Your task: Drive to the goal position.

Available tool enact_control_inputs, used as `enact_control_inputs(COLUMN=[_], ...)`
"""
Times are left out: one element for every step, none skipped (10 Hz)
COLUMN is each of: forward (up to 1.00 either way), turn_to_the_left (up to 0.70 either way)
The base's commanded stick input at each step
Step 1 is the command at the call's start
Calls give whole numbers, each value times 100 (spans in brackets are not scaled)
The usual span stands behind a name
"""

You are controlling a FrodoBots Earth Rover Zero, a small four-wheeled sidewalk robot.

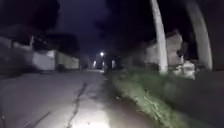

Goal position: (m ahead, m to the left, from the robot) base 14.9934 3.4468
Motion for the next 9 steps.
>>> enact_control_inputs(forward=[67,67,67,67,67,67,67,67,67], turn_to_the_left=[0,0,0,0,0,0,0,0,0])
